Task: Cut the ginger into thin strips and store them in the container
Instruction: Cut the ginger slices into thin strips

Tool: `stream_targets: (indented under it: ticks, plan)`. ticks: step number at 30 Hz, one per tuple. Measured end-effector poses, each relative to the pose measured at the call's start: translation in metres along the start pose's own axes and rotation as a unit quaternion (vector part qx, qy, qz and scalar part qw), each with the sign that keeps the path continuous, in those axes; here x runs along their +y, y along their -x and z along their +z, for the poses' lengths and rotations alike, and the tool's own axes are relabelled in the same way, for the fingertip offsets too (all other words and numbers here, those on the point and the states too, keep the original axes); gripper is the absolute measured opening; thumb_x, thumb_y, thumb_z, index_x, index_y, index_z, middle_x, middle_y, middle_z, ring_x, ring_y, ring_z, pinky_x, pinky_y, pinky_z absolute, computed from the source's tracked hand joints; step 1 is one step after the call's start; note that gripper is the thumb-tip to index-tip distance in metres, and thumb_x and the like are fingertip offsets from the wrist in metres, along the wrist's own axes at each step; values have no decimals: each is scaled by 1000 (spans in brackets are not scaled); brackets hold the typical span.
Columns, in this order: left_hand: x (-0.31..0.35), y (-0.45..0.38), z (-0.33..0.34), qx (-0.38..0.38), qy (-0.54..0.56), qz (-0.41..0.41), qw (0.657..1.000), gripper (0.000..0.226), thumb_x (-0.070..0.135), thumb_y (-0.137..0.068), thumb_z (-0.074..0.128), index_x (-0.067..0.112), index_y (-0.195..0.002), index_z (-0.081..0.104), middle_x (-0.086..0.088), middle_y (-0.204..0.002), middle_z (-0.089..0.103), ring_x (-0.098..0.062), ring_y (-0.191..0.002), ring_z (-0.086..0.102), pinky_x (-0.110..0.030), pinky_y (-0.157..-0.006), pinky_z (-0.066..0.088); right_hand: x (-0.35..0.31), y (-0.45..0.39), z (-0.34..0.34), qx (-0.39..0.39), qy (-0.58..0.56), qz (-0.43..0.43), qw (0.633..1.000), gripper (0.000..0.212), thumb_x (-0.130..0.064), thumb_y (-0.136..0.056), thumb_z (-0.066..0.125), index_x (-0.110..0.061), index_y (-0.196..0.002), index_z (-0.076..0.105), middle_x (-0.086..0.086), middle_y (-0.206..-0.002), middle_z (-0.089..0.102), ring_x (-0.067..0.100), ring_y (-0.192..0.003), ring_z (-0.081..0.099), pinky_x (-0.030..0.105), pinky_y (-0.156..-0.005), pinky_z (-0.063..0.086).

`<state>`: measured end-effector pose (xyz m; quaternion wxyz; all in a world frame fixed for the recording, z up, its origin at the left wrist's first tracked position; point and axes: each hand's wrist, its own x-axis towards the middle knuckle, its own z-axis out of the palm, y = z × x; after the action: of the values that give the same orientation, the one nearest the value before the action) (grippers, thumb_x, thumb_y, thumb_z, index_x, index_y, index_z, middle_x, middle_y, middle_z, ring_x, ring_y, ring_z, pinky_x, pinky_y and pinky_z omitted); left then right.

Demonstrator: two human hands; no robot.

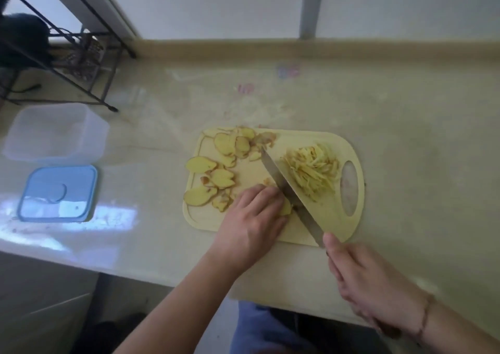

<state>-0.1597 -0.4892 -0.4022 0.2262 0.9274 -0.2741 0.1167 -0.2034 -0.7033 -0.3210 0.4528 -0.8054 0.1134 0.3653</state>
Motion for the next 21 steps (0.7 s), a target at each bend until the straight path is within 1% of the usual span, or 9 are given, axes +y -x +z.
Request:
stream_targets:
  ticks: [2,5,8,10,12,14,16,19,21]
  plan:
    - [1,0,1,9,4,-7,1000,28,19,-94,72,-2,-113,71,-15,-119,68,-36,-107,64,-48,-91,53,0,-1,3,7,20,-12,1000,79,-89,-74,17,-14,-62,39,-5,-40,37,7,-34,34,17,-38,29]
    - [5,-1,1,6,14,-20,1000,27,17,-96,69,-1,-116,71,-14,-121,68,-36,-110,64,-47,-93,52,-4,6,7,46,63,-39,996,74,-81,-81,23,-14,-56,42,-3,-46,51,9,-44,46,25,-51,39]
    - [7,-2,-1,0,15,-23,1000,25,17,-96,68,0,-115,71,-12,-121,68,-34,-113,63,-45,-95,51,-7,15,5,62,67,-47,995,65,-72,-81,25,-14,-57,41,-4,-48,51,10,-47,47,28,-56,39]
    - [7,-4,-1,3,17,-27,999,24,14,-93,69,1,-113,72,-11,-120,69,-33,-113,63,-44,-95,51,-7,20,5,75,83,-52,992,70,-78,-83,20,-15,-59,41,-5,-48,50,11,-49,48,25,-55,38]
    - [7,-5,-1,8,13,-28,999,22,12,-91,69,2,-110,73,-9,-118,69,-32,-111,64,-43,-94,52,-6,24,6,85,96,-44,991,77,-92,-71,11,-25,-67,47,-5,-50,51,10,-50,49,25,-55,37]
    - [7,-6,-1,12,13,-26,1000,20,9,-90,70,1,-108,73,-9,-115,70,-32,-109,65,-42,-93,52,-5,26,5,79,92,-28,992,85,-99,-60,2,-29,-70,47,-4,-52,51,11,-51,49,27,-56,39]
    - [7,-8,-2,16,16,-23,999,20,7,-88,72,0,-106,73,-9,-114,70,-32,-107,65,-42,-93,52,-5,27,4,68,94,-15,993,88,-102,-55,-1,-30,-70,47,-5,-53,51,11,-53,49,29,-58,40]
    - [6,-9,-3,15,22,-26,999,20,7,-88,72,1,-106,74,-8,-115,70,-32,-107,65,-42,-93,52,-7,25,2,64,89,-5,994,96,-103,-51,-2,-25,-77,46,-4,-56,53,11,-55,50,29,-61,41]
    - [6,-9,-3,13,25,-32,999,20,8,-87,72,1,-107,74,-8,-116,70,-32,-108,65,-42,-93,52,-8,25,1,72,86,-3,994,101,-104,-48,-4,-26,-85,48,-7,-64,60,11,-62,54,28,-64,40]
